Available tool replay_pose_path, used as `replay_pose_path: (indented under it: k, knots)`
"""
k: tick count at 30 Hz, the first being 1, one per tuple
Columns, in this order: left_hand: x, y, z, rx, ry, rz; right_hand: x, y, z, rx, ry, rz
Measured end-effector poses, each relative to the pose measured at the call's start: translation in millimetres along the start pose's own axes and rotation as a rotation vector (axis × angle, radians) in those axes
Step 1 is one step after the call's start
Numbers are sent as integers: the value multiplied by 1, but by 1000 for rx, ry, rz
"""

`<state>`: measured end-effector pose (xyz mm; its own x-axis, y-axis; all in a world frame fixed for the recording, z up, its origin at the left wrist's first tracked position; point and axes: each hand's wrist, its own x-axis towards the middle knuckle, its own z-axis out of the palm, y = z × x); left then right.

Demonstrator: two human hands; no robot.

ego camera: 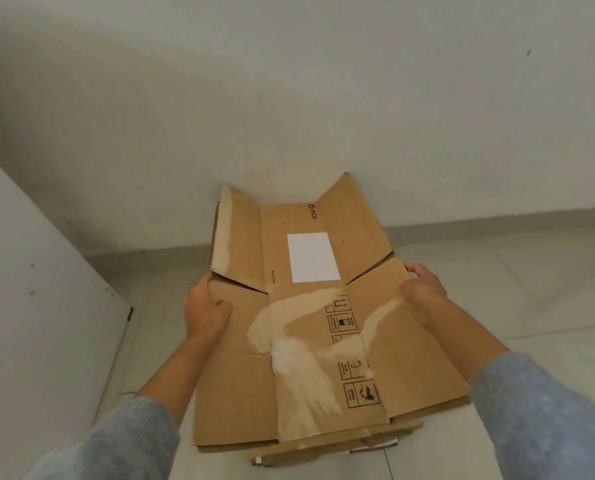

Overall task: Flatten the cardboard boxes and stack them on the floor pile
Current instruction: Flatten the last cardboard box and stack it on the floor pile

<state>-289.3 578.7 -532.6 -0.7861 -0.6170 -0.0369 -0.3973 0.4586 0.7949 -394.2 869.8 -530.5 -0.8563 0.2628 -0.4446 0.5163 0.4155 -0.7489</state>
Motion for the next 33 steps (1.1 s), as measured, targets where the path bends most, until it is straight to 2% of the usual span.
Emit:
replay_pose_path:
  k: [6, 11, 14, 16, 18, 23, 33]
  knots:
    - [5, -113, 108, -28, -3, -42, 66, 102, 53, -38, 62, -3]
    - [12, -179, 149, -20, 19, -89, 89, 172, 83, -144, -48, -12]
    - [15, -194, 151, 0, 1, -126, 94, 190, 86, -464, -123, -86]
    - [14, -206, 155, 92, -49, -124, 97, 202, 90, -594, -150, -82]
    - [10, -217, 165, 158, -108, -150, 98, 217, 96, -621, -160, -69]
    - [4, -231, 181, 44, -122, -307, 101, 237, 101, -604, -77, -82]
    - [5, -230, 184, 172, -63, -227, 103, 247, 99, -621, -55, -123]
